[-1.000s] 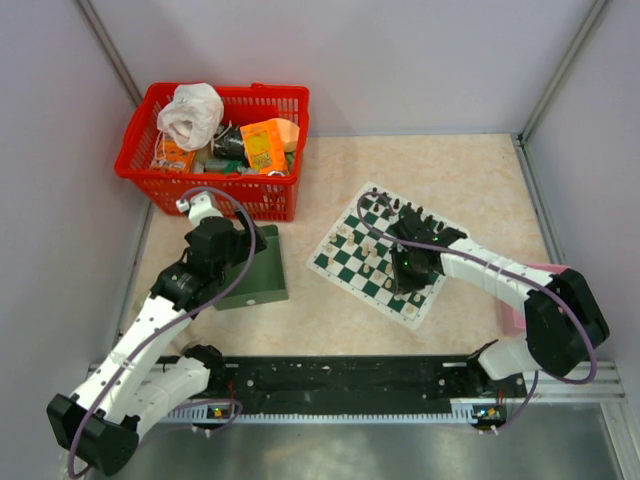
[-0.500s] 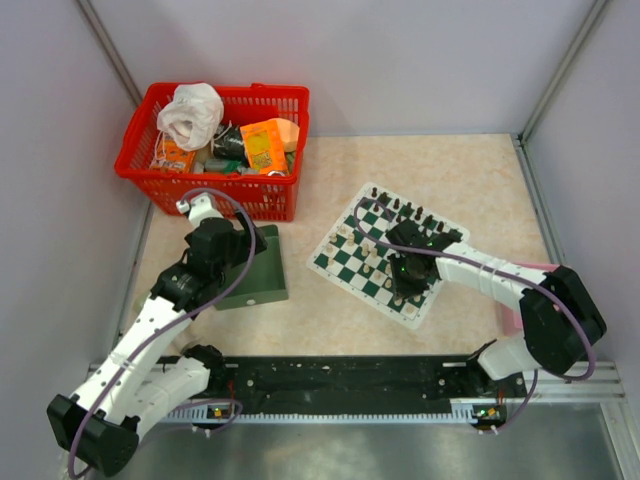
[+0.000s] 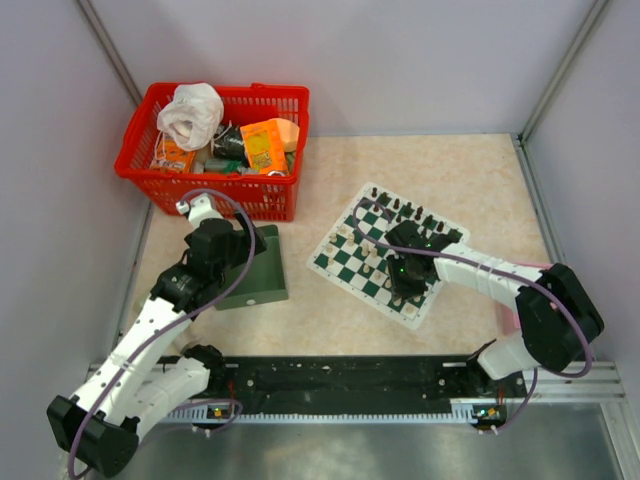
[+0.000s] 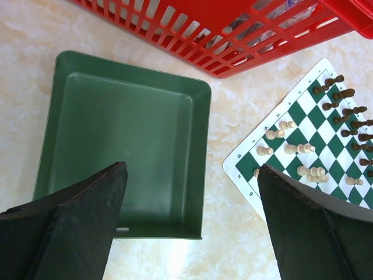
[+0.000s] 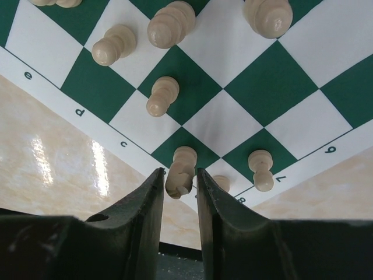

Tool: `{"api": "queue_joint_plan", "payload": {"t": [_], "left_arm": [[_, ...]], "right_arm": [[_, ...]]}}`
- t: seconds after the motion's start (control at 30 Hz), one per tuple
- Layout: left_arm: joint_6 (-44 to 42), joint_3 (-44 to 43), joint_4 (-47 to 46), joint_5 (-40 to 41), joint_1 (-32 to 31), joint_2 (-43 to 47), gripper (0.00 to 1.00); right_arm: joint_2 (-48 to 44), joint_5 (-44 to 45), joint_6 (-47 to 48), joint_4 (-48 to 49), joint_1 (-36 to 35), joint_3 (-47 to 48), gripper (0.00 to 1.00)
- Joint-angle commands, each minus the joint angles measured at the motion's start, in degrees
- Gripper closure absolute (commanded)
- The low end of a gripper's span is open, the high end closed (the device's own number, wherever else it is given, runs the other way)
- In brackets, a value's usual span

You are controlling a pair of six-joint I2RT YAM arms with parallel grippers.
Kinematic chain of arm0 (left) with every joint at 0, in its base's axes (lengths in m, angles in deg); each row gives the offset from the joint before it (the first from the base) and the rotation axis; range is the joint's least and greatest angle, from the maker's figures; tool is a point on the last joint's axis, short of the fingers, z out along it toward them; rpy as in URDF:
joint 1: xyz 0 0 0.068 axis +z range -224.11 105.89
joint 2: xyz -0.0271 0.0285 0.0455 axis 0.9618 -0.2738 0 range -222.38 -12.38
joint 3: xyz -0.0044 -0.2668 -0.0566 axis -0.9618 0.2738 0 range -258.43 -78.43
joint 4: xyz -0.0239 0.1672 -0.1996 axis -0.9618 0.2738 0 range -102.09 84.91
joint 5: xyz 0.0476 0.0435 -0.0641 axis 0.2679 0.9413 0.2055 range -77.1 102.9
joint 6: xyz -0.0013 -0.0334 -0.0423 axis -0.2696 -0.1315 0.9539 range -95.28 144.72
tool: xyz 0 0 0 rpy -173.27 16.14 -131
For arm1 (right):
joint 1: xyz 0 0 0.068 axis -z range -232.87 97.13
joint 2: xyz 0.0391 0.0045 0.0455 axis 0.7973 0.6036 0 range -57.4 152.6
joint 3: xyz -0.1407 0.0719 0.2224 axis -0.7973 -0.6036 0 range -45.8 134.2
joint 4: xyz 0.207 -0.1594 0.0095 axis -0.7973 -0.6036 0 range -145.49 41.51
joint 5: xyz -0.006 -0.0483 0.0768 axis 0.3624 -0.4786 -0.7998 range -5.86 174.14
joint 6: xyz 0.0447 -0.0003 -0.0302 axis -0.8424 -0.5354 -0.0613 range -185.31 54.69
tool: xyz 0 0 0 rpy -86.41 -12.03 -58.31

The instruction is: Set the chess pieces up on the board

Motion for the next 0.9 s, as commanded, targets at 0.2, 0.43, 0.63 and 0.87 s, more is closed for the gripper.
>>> {"api": "queue_joint_plan", "payload": {"t": [0.2,0.43,0.63,0.87], "left_arm": [[0.6,0.1,-2.7,0.2,0.3,0.5,0.01],[0.5,0.2,-2.4,0.5,0.3,0.9,0.01],[0.5,0.1,-2.2,0.7,0.3,1.2,0.01],[0.3,0.1,-1.4,1.4,0.4,1.6,0.01]], "right_arm": [[-3.2,2.4,0.6,-1.7,-0.8,4.3,0.52],[-3.5,9.5,4.1,-5.0,1.8,12.3,0.43],[-0.9,8.6,5.4,-2.6,7.9,14.5,0.46],[3.9,6.6,6.1,1.4,12.6,14.2,0.49]]}}
